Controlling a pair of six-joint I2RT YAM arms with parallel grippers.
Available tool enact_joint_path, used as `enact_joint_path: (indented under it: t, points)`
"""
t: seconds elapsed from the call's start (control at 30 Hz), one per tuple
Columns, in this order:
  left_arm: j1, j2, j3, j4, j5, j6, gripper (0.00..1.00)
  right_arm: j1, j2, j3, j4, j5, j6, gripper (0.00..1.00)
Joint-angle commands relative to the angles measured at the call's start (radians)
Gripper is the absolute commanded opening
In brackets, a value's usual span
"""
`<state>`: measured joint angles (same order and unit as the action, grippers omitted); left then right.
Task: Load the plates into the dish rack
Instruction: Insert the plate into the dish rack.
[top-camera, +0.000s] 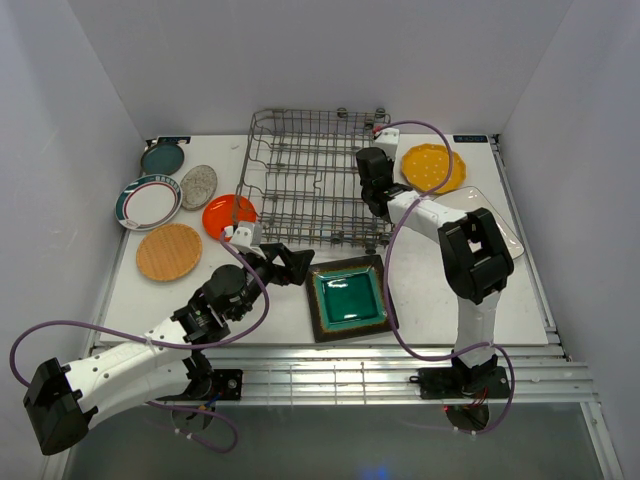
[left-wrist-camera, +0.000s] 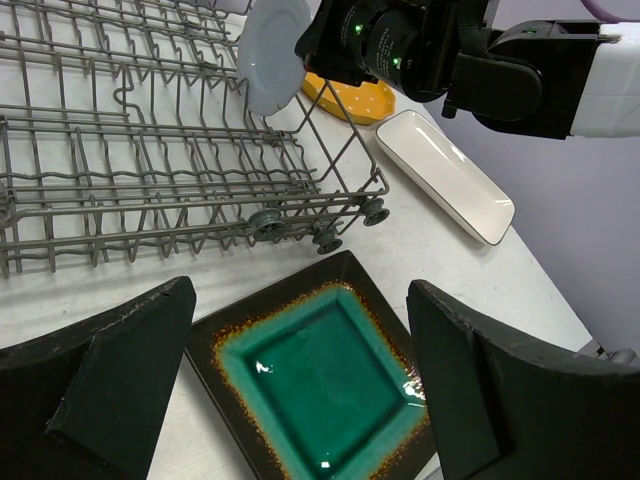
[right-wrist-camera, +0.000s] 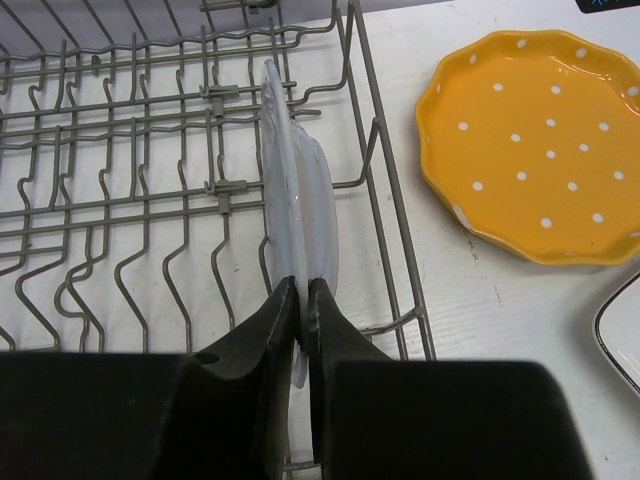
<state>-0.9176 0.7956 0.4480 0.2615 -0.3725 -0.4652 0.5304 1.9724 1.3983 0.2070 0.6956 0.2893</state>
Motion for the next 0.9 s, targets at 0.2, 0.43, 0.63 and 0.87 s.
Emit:
enact_joint_path:
  t: [0.2, 0.43, 0.63, 0.87]
  points:
    - [0.003, -0.012, 0.032, -0.011, 0.009, -0.004, 0.98, 0.011, 0.023, 0.018, 0.031, 0.015, 0.011, 0.24]
    - [0.003, -0.007, 0.032, -0.011, 0.007, -0.004, 0.98, 0.017, 0.014, 0.013, 0.037, 0.028, 0.001, 0.32]
    - [0.003, -0.009, 0.032, -0.011, 0.007, -0.004, 0.98, 0.019, 0.009, 0.01, 0.039, 0.028, 0.001, 0.36]
    - [0.003, -0.01, 0.032, -0.011, 0.009, -0.004, 0.98, 0.023, 0.008, 0.011, 0.042, 0.031, -0.007, 0.53]
